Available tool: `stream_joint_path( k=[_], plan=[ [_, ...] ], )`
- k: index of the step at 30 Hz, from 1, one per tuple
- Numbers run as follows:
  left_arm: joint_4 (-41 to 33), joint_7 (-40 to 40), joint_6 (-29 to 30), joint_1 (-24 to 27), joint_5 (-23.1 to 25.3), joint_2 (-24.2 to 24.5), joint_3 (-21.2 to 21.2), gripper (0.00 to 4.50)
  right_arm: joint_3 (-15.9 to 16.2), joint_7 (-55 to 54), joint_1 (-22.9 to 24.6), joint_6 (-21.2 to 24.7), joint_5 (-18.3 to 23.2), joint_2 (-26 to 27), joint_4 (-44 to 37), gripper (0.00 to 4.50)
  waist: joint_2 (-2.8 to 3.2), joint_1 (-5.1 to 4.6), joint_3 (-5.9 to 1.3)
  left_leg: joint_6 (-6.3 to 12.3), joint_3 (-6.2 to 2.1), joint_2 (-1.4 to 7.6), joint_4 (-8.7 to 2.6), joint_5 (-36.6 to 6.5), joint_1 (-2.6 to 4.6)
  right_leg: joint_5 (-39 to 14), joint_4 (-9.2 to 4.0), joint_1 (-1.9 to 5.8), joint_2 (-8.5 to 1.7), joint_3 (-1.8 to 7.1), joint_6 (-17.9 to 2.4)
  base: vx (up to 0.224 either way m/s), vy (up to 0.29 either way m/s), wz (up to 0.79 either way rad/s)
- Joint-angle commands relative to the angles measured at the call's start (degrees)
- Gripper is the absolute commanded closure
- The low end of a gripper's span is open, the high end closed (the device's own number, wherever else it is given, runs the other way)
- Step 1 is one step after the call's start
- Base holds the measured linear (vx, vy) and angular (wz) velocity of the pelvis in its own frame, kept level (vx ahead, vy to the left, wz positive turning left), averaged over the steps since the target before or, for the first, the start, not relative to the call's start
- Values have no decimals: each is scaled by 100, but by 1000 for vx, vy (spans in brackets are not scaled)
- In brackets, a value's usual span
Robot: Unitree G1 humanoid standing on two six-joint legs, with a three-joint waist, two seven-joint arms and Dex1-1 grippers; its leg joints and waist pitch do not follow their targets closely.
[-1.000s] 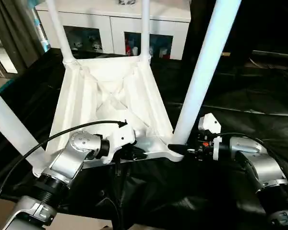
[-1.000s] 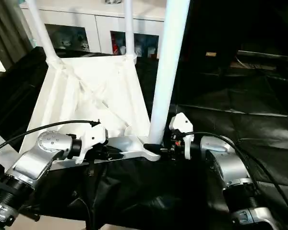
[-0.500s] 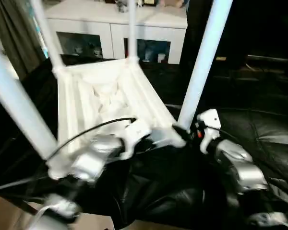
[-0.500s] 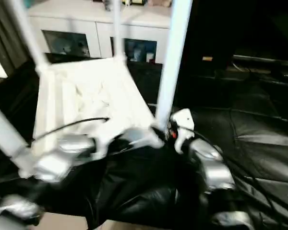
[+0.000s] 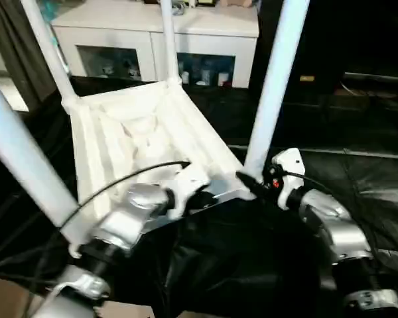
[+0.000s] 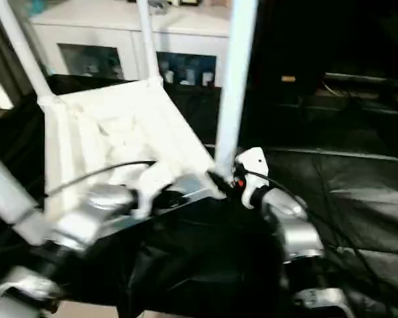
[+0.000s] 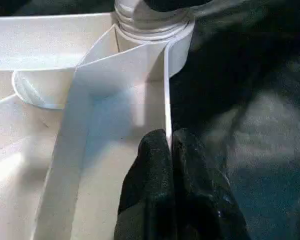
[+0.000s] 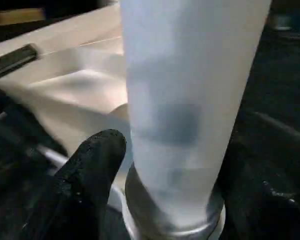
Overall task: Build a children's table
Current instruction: Rotate leg to tighten
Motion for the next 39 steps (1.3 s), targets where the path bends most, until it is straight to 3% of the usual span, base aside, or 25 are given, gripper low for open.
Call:
stream_joint_path(
  k=[1,2,6,10,20,23,25,27,28,30,31,32,34,38,39],
  plan=[
    [-172,-439,13,51,-94,49,-250,450,402,542,23,111,54,-8,5,145,-38,45,-315,584,-118,317,-361,-481,4,-7,-399,284,-506,270,-1503,0,0,0],
    [-158,-568,-37,49,-80,167,-272,450,401,683,7,103,67,-101,31,145,-9,62,-311,579,-118,332,-367,-473,13,11,-401,267,-502,263,-1539,0,0,0],
    [-77,-843,-185,20,-142,393,-223,450,436,1122,-23,122,59,-331,85,145,-5,98,-312,525,-109,345,-371,-520,30,125,-374,272,-499,259,-1607,0,0,0],
    [4,-1136,-296,-5,-226,594,-147,450,589,1513,-59,36,-49,-534,220,191,-15,146,-311,461,-105,345,-374,-606,32,-21,-384,274,-513,258,-1583,0,0,0],
    [123,-1190,-377,-36,-223,638,-113,450,638,1618,-127,78,-11,-487,344,200,-5,170,-310,371,-107,343,-384,-637,31,-17,-384,277,-506,260,-1559,0,0,0],
    [270,-881,-373,-77,-175,494,-58,450,587,1401,-11,122,25,-360,308,200,26,168,-309,349,-110,350,-383,-654,36,-3,-386,271,-511,265,-1565,0,0,0],
    [321,-781,-375,-93,-165,448,-38,450,566,1303,11,117,36,-319,322,200,10,165,-283,309,-107,340,-402,-781,43,-244,-430,264,-511,265,-1535,0,0,0],
    [651,101,-385,-248,1,33,92,450,246,-57,24,-64,-129,140,721,201,15,125,-234,121,-106,337,-443,-1145,69,-950,-509,223,-522,286,-1425,0,0,0],
    [746,345,-381,-294,46,-95,115,450,148,-456,31,-98,-168,285,843,201,7,119,-210,-29,-135,325,-473,-1450,118,-1577,-564,220,-530,276,-1290,0,0,0],
    [879,735,-344,-363,88,-325,165,450,7,-1026,46,-69,-194,527,993,201,32,86,-199,-151,-149,323,-498,-1697,137,-2138,-623,195,-546,293,-1092,0,0,0],
    [963,957,-311,-411,98,-497,184,450,-16,-1296,43,-67,-223,684,1072,201,19,77,-199,-163,-164,324,-506,-1724,130,-2202,-625,206,-544,288,-1045,0,0,0],
    [1040,1159,-279,-459,106,-662,206,450,-21,-1532,38,-57,-271,839,1121,201,62,40,-209,-186,-171,332,-523,-1767,138,-2112,-637,184,-528,291,-999,0,0,0],
    [1117,1290,-271,-508,110,-813,204,450,-5,-1709,12,-35,-308,988,1160,201,51,1,-229,-141,-173,316,-525,-1707,111,-1898,-621,208,-523,289,-1036,0,0,0],
    [1261,1425,-319,-587,136,-1037,184,450,152,-1790,-66,-136,-438,1194,1200,201,64,-3,-215,-26,-162,316,-523,-1693,98,-1871,-641,194,-528,299,-1044,0,0,0],
    [1329,1358,-406,-624,145,-1127,132,450,256,-1715,-139,-251,-479,1288,1228,145,23,-20,-200,-31,-153,313,-529,-1762,100,-2019,-669,183,-522,289,-1014,0,0,0]
  ],
)
